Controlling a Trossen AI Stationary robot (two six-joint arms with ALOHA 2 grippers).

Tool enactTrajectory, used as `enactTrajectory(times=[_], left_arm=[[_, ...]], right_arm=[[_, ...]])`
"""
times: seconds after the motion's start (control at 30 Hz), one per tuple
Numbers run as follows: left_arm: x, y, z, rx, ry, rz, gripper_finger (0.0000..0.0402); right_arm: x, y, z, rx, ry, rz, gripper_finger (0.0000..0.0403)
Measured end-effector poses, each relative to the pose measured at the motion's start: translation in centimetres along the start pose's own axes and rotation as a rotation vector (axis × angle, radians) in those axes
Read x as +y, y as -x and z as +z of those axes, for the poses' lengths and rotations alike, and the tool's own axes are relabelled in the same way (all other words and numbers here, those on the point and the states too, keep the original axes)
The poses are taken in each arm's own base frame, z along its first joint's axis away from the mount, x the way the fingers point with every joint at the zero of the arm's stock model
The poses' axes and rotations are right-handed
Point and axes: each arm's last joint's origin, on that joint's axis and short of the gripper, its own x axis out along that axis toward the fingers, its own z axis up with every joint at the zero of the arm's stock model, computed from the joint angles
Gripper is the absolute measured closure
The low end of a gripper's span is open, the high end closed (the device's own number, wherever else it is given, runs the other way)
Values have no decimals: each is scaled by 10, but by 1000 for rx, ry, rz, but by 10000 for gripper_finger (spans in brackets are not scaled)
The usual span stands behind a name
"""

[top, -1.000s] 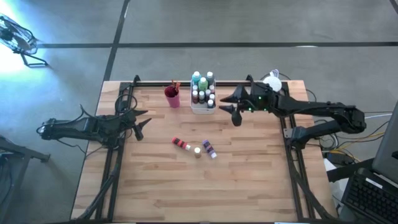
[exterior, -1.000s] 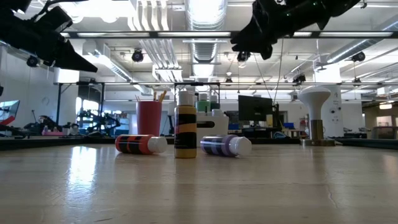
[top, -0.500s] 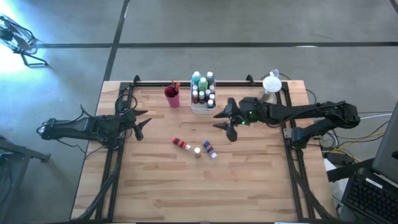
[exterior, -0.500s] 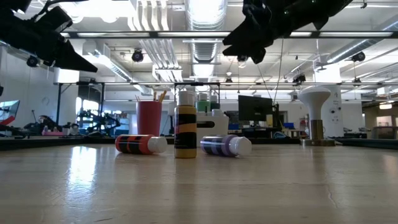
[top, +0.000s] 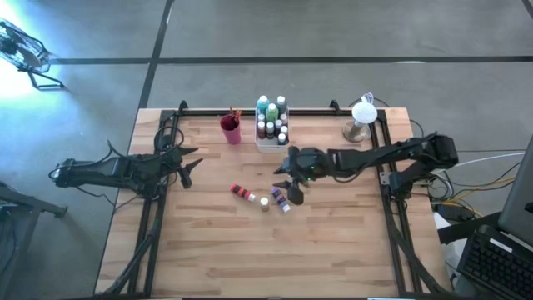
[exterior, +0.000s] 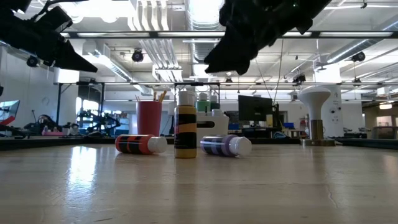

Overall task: Pick & Place Paint Supplies
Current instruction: Put the yellow paint bottle into the white bin

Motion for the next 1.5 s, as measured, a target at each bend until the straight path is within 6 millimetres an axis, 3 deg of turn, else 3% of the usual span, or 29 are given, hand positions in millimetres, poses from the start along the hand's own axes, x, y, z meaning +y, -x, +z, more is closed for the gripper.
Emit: enactTrajectory(times=[0.13,0.47,0.77,1.0,1.3,1.5], left_arm=[[0,0,0,0,0,0,213],[0,0,0,3,-3,0,213],[0,0,0,3,-3,0,213],[0,0,0,3,-3,0,213],[0,0,0,3,-2,0,213],[0,0,0,2,-2,0,213]], right_arm=[[-4,-9,-5,104,-34,-118,189],[1,-18,-12,157,-47,-115,147],[29,-18,-17,170,6,-31,128],[44,-18,-16,135,4,1,124],[45,-18,-10,78,-9,11,145],[48,-30,-17,81,-5,21,146]])
